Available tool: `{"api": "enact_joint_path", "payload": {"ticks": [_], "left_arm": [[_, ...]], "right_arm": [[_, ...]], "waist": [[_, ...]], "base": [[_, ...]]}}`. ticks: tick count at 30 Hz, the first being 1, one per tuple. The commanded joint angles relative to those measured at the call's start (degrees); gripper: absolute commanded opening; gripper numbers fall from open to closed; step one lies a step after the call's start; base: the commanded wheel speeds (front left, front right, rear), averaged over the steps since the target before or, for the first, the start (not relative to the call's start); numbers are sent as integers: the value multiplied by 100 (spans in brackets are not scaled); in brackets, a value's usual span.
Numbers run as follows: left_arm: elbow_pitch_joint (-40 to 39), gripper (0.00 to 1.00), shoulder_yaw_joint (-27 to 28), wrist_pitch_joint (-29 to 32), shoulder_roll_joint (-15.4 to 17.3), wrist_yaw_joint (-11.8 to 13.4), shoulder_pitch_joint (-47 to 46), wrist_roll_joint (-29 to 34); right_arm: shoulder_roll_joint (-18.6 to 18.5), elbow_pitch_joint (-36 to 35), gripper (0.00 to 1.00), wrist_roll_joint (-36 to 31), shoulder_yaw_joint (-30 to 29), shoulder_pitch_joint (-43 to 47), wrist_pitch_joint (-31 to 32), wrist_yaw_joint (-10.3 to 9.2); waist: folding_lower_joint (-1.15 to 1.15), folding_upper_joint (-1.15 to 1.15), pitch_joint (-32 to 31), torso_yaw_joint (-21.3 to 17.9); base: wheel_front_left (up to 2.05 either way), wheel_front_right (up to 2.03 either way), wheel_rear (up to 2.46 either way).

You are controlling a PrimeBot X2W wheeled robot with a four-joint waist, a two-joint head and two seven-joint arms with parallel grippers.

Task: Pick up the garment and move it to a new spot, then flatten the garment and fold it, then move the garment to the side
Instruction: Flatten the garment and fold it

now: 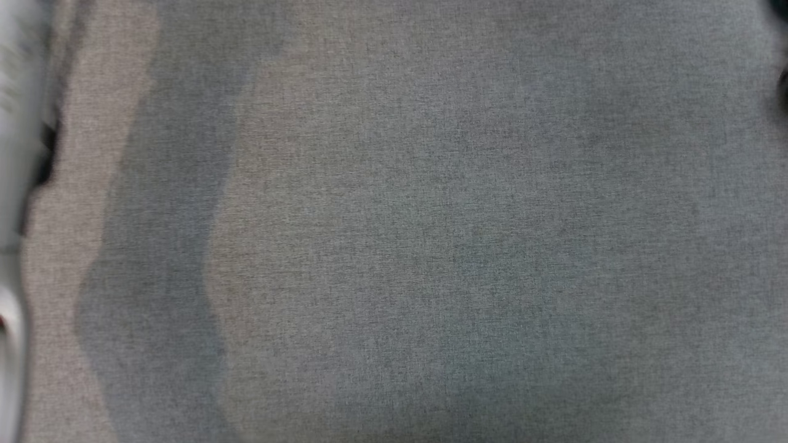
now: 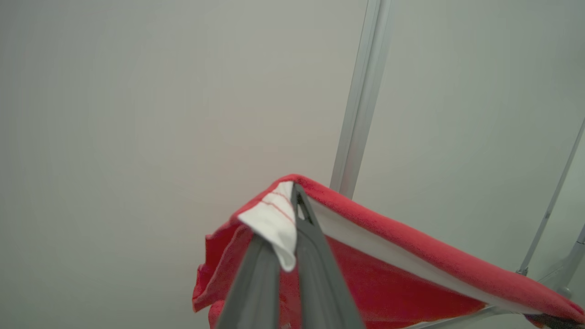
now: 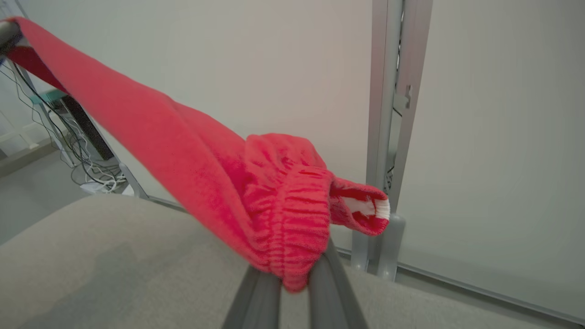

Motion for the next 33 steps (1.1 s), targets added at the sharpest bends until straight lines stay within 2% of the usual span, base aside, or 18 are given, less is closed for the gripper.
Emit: {"api": "enact_joint_path", "payload": {"ticks": [1,5,8,11,15,20,23,24,29,33], "left_arm": [[97,0,-47,-108,-31,-118,411,-11],[258,0,-293,-261,-198,-346,1983,-111],[140,0,-377,-298,-180,-400,3099,-127],[-122,0,-259,-299,-170,-397,4115,-247],[-757,0,34,-307,-87,-239,5127,-344],[-1734,0,290,-300,143,123,6356,-581],[-2496,0,412,-204,327,491,7340,-802],[-2496,0,412,-204,327,491,7340,-802],[-3991,0,583,-63,595,1165,9062,-1220],[-5119,0,624,72,719,1445,9932,-1458]], "right_arm": [[-186,7,0,88,181,367,-7,-11],[-752,-338,0,645,1018,1738,277,-11],[-1303,-870,0,1257,1417,2613,420,-9],[-1769,-1429,0,1880,1654,3453,398,-10],[-2278,-1964,0,2420,1774,4168,324,-21],[-2678,-2403,0,2520,1918,4864,-19,-23],[-2927,-2547,0,2316,2047,5362,-279,-30],[-2927,-2547,0,2316,2047,5362,-279,-30],[-3342,-2859,0,2320,2002,6441,-791,-43],[-3504,-3276,0,2312,1843,7124,-1048,-43]], "waist": [[0,0,-56,49],[0,0,-230,118],[0,0,-373,115],[0,0,-590,115],[0,0,-922,127],[0,0,-1372,110],[0,0,-1636,106],[0,0,-1636,106],[0,0,-1915,217],[0,0,-1907,209]], "base": [[0,0,0],[0,0,0],[0,0,0],[0,0,0],[0,0,0],[0,0,0],[0,0,0],[0,0,0],[0,0,0],[0,0,0]]}}
